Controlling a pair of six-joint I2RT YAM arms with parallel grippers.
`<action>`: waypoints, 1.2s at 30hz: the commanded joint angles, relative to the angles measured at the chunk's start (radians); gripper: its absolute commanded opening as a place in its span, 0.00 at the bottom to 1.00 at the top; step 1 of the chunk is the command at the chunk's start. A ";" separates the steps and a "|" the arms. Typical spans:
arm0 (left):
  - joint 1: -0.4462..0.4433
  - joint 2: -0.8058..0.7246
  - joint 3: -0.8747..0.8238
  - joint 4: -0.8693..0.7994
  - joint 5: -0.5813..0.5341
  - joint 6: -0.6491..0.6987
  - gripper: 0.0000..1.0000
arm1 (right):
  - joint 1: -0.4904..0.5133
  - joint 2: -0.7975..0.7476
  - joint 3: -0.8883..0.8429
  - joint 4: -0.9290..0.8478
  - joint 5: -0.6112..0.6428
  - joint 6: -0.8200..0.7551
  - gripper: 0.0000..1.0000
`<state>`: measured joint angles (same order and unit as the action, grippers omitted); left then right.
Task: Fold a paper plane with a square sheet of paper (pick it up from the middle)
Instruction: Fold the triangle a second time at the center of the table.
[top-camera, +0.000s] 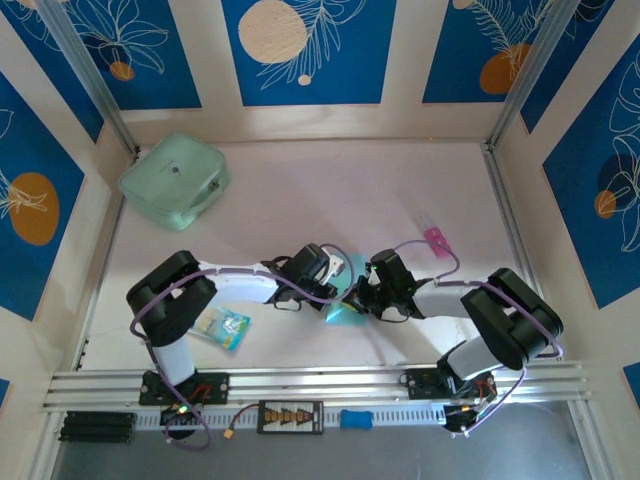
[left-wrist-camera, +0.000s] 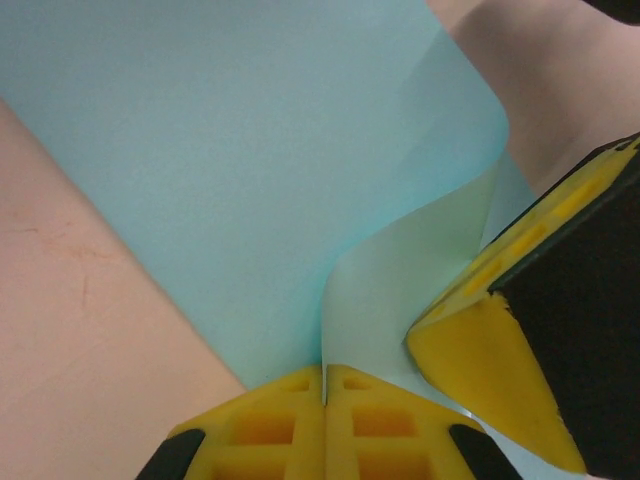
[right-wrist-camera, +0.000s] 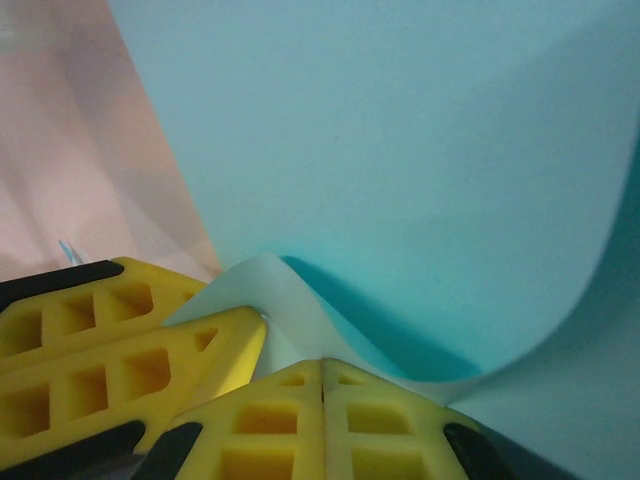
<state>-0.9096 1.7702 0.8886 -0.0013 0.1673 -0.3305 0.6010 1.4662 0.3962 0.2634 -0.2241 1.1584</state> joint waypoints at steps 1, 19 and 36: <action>0.008 0.041 0.012 -0.041 0.015 0.019 0.00 | -0.005 -0.011 -0.027 -0.029 0.014 0.010 0.00; 0.006 0.046 0.015 -0.052 0.020 0.021 0.00 | -0.125 -0.065 -0.030 -0.122 0.033 -0.034 0.01; 0.007 0.048 0.021 -0.060 0.026 0.024 0.00 | -0.193 -0.138 0.037 -0.150 -0.089 -0.118 0.02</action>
<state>-0.9096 1.7824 0.9009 0.0002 0.1822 -0.3305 0.4099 1.2957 0.4099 0.1246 -0.2661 1.0733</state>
